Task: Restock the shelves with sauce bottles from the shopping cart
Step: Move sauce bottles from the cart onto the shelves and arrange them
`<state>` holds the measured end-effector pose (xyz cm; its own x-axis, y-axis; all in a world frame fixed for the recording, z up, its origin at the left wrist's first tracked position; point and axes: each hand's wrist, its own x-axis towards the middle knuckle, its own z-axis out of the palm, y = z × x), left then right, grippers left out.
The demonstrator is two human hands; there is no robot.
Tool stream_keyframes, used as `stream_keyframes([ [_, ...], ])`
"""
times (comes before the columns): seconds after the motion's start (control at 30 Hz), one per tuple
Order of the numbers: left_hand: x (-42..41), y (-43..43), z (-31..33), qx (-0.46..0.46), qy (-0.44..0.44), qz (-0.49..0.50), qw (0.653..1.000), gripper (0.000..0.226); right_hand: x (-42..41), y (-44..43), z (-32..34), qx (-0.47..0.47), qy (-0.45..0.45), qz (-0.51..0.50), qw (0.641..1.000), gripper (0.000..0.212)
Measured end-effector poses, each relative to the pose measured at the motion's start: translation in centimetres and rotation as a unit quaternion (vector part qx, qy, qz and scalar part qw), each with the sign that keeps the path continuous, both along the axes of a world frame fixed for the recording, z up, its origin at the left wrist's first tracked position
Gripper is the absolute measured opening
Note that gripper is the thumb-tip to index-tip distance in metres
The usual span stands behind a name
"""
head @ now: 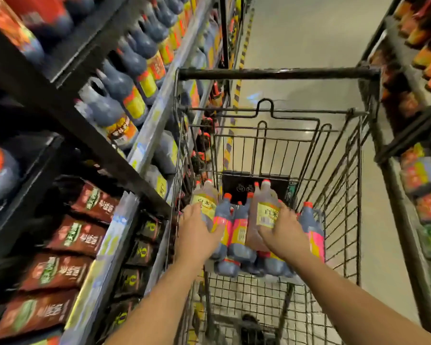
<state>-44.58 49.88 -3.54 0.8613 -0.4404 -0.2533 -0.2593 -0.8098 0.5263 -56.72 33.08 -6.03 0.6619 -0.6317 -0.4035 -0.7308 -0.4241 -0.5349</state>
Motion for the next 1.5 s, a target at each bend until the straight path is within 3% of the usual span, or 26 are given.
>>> stream_keyframes([
  [0.13, 2.8, -3.2, -3.6, 0.111, -0.016, -0.029, 0.993, 0.062, 1.7, -1.7, -4.0, 0.061, 0.045, -0.055, 0.996, 0.105],
  [0.27, 4.3, -5.4, -5.9, 0.256, -0.017, -0.029, 0.966, 0.073, 3.6, -3.0, -6.1, 0.067, 0.048, -0.088, 0.993, 0.110],
  [0.5, 6.8, -7.3, -8.1, 0.345, 0.027, 0.004, 0.938, 0.111, 5.3, -3.2, -6.7, 0.068, 0.095, -0.101, 0.988, 0.127],
  [0.7, 8.4, -7.5, -8.8, 0.319, 0.066, 0.044, 0.945, 0.118, 5.7, -3.2, -6.6, 0.061, 0.116, -0.105, 0.986, 0.116],
  [0.97, 7.5, -5.7, -8.4, 0.231, 0.027, 0.057, 0.971, 0.107, 5.5, -2.2, -6.5, 0.031, 0.125, -0.126, 0.984, 0.100],
  [1.17, 5.4, -4.6, -6.1, 0.148, 0.014, 0.057, 0.987, 0.098, 4.3, -0.8, -5.9, -0.001, 0.094, -0.094, 0.991, 0.104],
  [1.33, 2.6, -3.0, -3.4, 0.064, 0.038, 0.086, 0.994, 0.111, 2.0, 0.1, -4.2, -0.011, 0.054, -0.073, 0.996, 0.101],
  [1.5, -1.4, -0.1, 0.9, -0.024, 0.036, 0.119, 0.992, 0.113, -0.8, 1.4, -0.6, -0.007, -0.014, -0.081, 0.997, 0.113],
])
